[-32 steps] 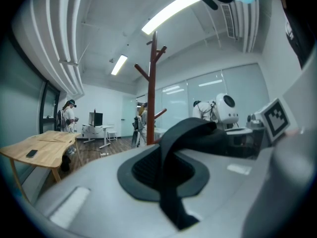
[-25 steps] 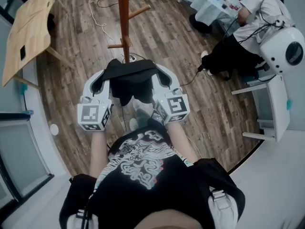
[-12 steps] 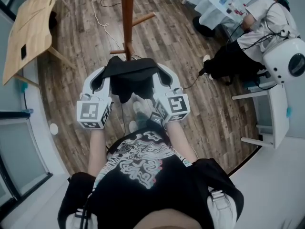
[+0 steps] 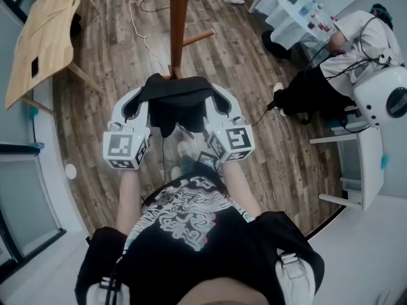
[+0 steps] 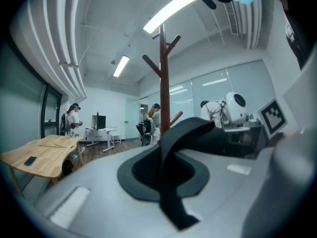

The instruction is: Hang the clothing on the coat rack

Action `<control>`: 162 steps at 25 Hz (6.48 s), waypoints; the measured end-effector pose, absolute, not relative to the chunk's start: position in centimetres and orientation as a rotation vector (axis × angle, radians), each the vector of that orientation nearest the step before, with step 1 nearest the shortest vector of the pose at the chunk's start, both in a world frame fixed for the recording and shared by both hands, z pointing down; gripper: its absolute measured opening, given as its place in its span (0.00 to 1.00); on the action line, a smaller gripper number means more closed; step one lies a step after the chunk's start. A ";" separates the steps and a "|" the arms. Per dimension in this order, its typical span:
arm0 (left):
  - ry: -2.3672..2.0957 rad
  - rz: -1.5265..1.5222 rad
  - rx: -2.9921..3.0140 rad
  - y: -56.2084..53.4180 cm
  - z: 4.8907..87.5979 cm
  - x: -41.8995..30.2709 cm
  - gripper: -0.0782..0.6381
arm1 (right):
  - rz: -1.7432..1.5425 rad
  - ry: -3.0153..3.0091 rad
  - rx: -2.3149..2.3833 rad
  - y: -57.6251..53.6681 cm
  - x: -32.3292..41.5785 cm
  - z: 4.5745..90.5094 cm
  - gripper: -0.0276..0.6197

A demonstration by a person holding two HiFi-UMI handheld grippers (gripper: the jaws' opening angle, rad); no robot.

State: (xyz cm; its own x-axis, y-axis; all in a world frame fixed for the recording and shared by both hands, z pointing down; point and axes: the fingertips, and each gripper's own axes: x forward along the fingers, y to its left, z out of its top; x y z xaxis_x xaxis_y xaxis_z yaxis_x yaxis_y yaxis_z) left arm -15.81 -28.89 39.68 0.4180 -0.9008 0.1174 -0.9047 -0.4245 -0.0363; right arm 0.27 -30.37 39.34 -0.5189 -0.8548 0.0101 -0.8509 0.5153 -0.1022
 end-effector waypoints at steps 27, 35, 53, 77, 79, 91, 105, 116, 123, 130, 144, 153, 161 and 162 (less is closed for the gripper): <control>-1.708 0.188 2.584 -34.4 40.1 -16.9 0.12 | -0.228 2.686 -1.449 -37.0 -0.7 39.7 0.06; -1.678 0.209 2.565 -36.4 41.4 -16.8 0.12 | -0.265 2.702 -1.458 -38.7 -0.6 40.8 0.06; -1.629 0.251 2.509 -37.8 45.4 -17.0 0.12 | -0.382 2.725 -1.459 -40.0 -0.9 44.5 0.06; -1.525 0.298 2.489 -38.6 49.5 -15.2 0.12 | -0.538 2.789 -1.410 -39.8 -1.8 49.1 0.06; -1.519 0.299 2.486 -38.7 49.8 -15.0 0.12 | -0.536 2.794 -1.416 -39.7 -2.0 49.4 0.06; -1.522 0.394 2.513 -38.6 51.1 -14.0 0.12 | -0.558 2.808 -1.380 -39.2 -2.8 50.2 0.06; -1.387 0.390 2.485 -37.9 52.5 -12.5 0.20 | -0.576 2.815 -1.365 -38.7 -2.8 50.4 0.09; -1.359 0.373 2.464 -37.6 52.7 -12.6 0.28 | -0.573 2.813 -1.380 -38.5 -2.7 50.6 0.11; -1.349 0.354 2.455 -37.0 53.1 -12.5 0.29 | -0.612 2.823 -1.370 -37.9 -2.9 51.4 0.17; -1.341 0.336 2.441 -36.2 53.2 -12.3 0.29 | -0.608 2.822 -1.377 -37.0 -2.5 51.5 0.17; -1.339 0.289 2.418 -33.2 52.6 -12.9 0.32 | -0.614 2.776 -1.400 -34.1 -1.8 51.0 0.17; -1.325 0.283 2.432 -30.7 51.9 -12.4 0.32 | -0.594 2.704 -1.486 -31.9 0.5 50.2 0.17; -1.376 0.237 2.453 -27.8 50.4 -12.8 0.30 | -0.531 2.738 -1.457 -28.6 0.4 49.1 0.09; -1.378 0.239 2.468 -27.3 50.1 -12.8 0.23 | -0.509 2.749 -1.455 -28.1 0.3 48.8 0.04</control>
